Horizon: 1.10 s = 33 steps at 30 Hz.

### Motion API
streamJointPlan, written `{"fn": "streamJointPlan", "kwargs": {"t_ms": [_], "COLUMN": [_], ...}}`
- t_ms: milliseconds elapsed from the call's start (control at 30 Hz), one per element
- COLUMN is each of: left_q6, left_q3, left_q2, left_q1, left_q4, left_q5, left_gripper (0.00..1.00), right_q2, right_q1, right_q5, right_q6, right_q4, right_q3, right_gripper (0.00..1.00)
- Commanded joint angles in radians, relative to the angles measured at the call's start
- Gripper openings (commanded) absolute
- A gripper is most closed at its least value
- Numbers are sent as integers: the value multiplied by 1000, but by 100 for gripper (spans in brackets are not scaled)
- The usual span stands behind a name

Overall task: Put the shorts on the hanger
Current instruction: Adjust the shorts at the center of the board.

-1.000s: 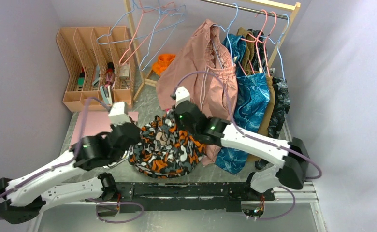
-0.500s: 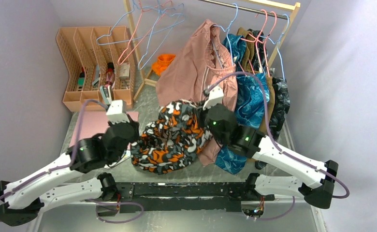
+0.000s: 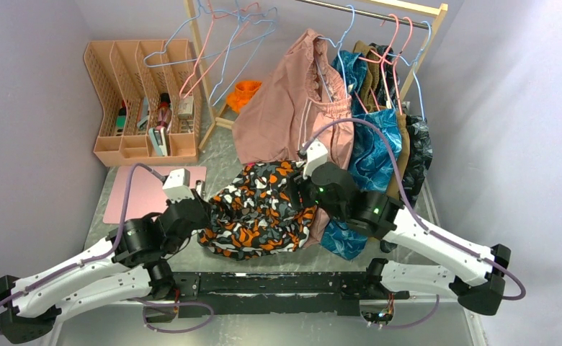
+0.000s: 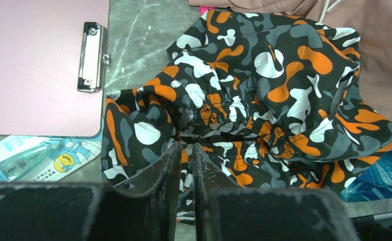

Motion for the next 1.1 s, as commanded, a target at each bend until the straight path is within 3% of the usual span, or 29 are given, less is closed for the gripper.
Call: {"fn": "streamJointPlan", "kwargs": {"t_ms": [0, 200, 367, 567, 700, 767, 867, 933, 1033, 1067], "left_q6": [-40, -57, -66, -95, -119, -124, -132, -130, -128, -127], "left_q3": [-8, -5, -32, -81, -99, -109, -126, -142, -157, -157], "left_q2": [4, 8, 0, 63, 160, 206, 249, 260, 255, 248], "left_q1": [4, 3, 3, 4, 4, 3, 4, 4, 4, 4], "left_q4": [17, -3, 18, 53, 76, 91, 111, 129, 147, 147], "left_q5": [30, 50, 78, 149, 210, 231, 248, 255, 254, 249], "left_gripper": [21, 23, 27, 68, 77, 78, 78, 72, 48, 34], "right_q2": [81, 236, 356, 478, 512, 501, 475, 446, 385, 363], "right_q1": [42, 244, 282, 271, 238, 206, 137, 101, 71, 67], "right_q5": [-113, 32, 122, 345, 413, 400, 350, 312, 229, 194], "right_q6": [-52, -83, -60, 6, 54, 52, 42, 37, 27, 22], "right_q4": [19, -1, -41, -97, -104, -84, -59, -41, -5, 7], "right_q3": [28, 54, 66, 52, 43, 29, 12, 2, -7, -7], "right_gripper": [63, 64, 65, 69, 67, 61, 39, 24, 0, 0]}}
